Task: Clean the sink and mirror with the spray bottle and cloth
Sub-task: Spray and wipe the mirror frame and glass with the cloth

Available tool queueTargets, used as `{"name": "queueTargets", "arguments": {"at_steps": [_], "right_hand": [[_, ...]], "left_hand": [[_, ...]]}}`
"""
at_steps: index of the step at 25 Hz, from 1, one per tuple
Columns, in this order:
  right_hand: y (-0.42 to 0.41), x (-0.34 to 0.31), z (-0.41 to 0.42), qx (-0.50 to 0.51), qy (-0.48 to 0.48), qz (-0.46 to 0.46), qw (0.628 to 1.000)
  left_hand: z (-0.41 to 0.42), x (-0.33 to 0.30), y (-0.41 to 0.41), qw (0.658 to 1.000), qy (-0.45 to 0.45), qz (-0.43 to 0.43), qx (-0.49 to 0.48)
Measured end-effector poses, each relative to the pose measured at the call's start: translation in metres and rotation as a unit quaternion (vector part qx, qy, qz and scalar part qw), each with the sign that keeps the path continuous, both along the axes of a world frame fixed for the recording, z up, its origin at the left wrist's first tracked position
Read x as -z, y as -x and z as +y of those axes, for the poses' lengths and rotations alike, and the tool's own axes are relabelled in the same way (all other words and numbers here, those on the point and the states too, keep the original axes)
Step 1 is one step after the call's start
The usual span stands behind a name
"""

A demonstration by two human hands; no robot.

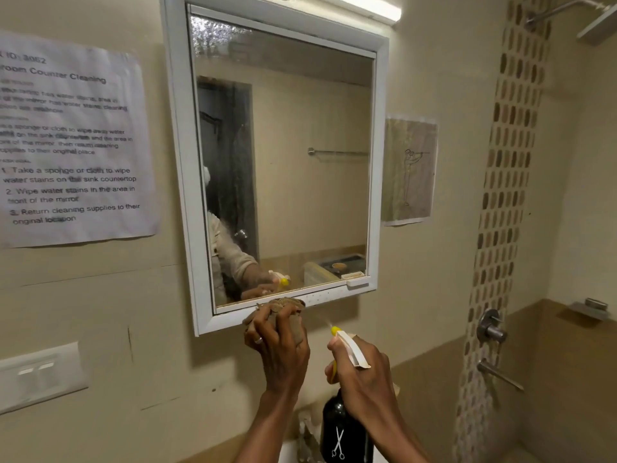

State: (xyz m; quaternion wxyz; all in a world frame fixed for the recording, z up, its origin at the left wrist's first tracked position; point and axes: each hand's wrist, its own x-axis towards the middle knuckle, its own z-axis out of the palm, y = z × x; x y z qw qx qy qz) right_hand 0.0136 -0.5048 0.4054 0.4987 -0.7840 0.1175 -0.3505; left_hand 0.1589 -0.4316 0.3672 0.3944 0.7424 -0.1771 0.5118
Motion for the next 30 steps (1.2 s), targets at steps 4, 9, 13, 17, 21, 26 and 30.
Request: {"name": "queueTargets", "arguments": {"at_steps": [4,9,13,17,21,26,30], "right_hand": [[0.003,0.006,-0.024,0.021,-0.038,0.042,0.998],[0.015,0.005,-0.048,0.03,-0.036,0.007,0.999],[0.026,-0.003,-0.062,0.044,-0.045,-0.019,0.998],[0.039,-0.007,-0.081,0.079,-0.034,-0.012,0.996],[0.043,-0.009,-0.091,0.134,-0.021,-0.027,0.99],[0.039,-0.014,-0.072,0.114,-0.033,-0.054,0.991],[0.025,-0.015,-0.035,0.064,-0.055,-0.048,0.995]], "left_hand": [[-0.032,0.001,-0.006,0.997,-0.079,-0.002,0.01],[-0.076,-0.002,-0.011,0.982,-0.177,0.042,0.041],[-0.109,0.0,-0.018,0.949,-0.306,0.043,0.057],[-0.134,-0.007,-0.017,0.902,-0.419,0.058,0.085],[-0.127,-0.005,0.003,0.913,-0.372,0.052,0.157],[-0.043,0.02,0.07,0.983,-0.029,0.038,0.176],[0.046,-0.023,0.058,0.981,0.189,-0.027,-0.039]]}}
